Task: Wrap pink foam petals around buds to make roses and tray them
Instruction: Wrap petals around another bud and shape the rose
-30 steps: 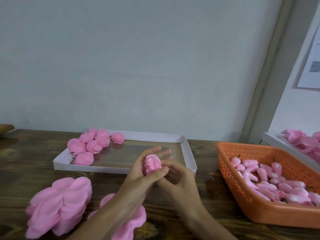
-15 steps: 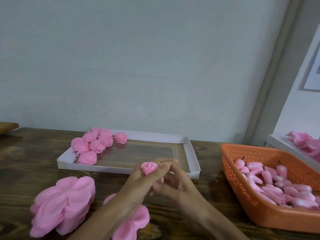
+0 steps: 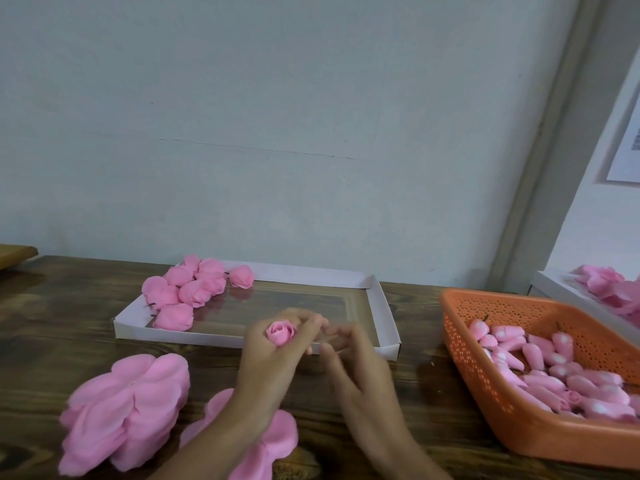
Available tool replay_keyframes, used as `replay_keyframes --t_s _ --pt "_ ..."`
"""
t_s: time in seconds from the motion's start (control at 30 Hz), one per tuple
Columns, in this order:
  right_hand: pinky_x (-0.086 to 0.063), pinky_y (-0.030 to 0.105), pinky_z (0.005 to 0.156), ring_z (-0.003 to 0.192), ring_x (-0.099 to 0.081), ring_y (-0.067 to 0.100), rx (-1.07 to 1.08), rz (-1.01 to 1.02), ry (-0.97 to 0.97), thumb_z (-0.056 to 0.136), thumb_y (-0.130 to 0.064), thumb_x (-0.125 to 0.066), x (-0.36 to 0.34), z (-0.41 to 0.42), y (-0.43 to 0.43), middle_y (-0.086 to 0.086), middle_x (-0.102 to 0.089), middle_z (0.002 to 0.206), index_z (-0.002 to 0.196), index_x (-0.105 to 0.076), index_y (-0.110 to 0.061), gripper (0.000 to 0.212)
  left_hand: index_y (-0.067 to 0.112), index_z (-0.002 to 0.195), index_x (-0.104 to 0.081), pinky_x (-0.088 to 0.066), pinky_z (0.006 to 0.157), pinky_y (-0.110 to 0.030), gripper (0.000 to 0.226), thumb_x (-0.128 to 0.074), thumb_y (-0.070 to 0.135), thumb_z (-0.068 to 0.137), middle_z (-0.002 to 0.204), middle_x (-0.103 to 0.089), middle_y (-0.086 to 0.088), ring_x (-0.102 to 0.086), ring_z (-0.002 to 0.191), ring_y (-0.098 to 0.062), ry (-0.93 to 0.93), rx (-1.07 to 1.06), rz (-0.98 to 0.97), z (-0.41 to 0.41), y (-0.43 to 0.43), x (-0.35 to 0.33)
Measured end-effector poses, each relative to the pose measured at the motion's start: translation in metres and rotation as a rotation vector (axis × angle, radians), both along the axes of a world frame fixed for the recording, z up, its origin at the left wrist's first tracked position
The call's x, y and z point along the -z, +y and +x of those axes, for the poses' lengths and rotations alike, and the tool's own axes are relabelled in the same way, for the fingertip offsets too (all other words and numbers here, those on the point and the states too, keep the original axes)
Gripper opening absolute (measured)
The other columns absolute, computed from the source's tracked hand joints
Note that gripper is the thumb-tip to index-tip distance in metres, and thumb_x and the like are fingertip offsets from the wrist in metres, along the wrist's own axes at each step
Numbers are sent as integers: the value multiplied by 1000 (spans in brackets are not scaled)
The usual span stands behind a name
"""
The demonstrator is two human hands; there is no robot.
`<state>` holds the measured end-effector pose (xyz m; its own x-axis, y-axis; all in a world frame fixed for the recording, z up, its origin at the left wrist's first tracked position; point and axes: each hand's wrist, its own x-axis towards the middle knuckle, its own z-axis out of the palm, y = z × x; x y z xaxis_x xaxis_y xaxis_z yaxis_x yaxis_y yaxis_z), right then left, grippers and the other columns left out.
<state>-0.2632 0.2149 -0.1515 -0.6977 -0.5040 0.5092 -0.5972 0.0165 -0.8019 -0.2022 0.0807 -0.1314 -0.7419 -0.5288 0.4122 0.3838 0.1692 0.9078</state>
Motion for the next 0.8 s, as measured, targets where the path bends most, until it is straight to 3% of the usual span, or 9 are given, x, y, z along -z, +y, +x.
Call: replay_keyframes --t_s 0.07,0.17,0.27,0.4,0.63,0.7,0.77,0.8 --pt "-55 31 81 94 -64 9 154 66 295 102 -13 -64 -5 -5 7 -19 -63 109 126 -58 -35 33 28 66 -75 -54 59 -20 26 -76 25 92 64 -73 -4 -70 62 -15 -29 -164 -117 -2 -4 4" --pt "-42 19 104 126 -51 6 39 248 652 109 -28 -53 -16 -6 12 -15 -46 144 146 -51 -40 39 22 70 -76 -52 50 -38 17 -82 25 86 59 -70 -1 -65 56 -19 -65 -150 -233 -2 -7 7" --pt "-43 25 107 132 -49 7 -59 282 611 112 -37 -43 -18 -1 12 -16 -41 151 151 -46 -43 40 31 68 -65 -55 64 -36 39 -81 1 85 62 -64 8 -63 64 -18 -197 -208 -329 -6 -9 8" --pt "-46 31 108 136 -50 6 -91 219 572 111 -30 -50 -20 1 12 -15 -49 148 150 -51 -34 40 32 64 -56 -45 62 -21 48 -73 -8 84 61 -58 11 -57 63 -17 -321 -251 -322 -10 -12 11" --pt "-45 27 108 136 -48 1 -57 261 574 111 -38 -45 -19 2 11 -15 -47 151 143 -58 -36 35 30 71 -61 -53 74 -32 45 -69 -11 88 70 -64 5 -61 69 -17 -283 -217 -240 -9 -7 8" --pt "-42 20 109 138 -47 1 -61 258 544 110 -40 -46 -19 3 10 -18 -43 153 144 -55 -43 35 28 67 -61 -53 67 -30 44 -68 -8 91 64 -61 6 -59 63 -15 -281 -177 -185 -9 -6 7" --pt "-41 13 105 135 -52 4 -51 142 391 106 -34 -59 -16 3 9 -21 -49 145 141 -54 -44 37 24 56 -61 -46 51 -25 44 -69 7 96 52 -54 3 -53 51 -15 -219 -97 3 -5 -2 3" --pt "-43 12 102 129 -57 4 -28 73 288 102 -29 -66 -14 4 8 -22 -55 137 138 -54 -42 40 20 56 -62 -46 51 -25 42 -69 15 97 53 -56 -2 -56 54 -18 -170 -85 101 -4 0 1"
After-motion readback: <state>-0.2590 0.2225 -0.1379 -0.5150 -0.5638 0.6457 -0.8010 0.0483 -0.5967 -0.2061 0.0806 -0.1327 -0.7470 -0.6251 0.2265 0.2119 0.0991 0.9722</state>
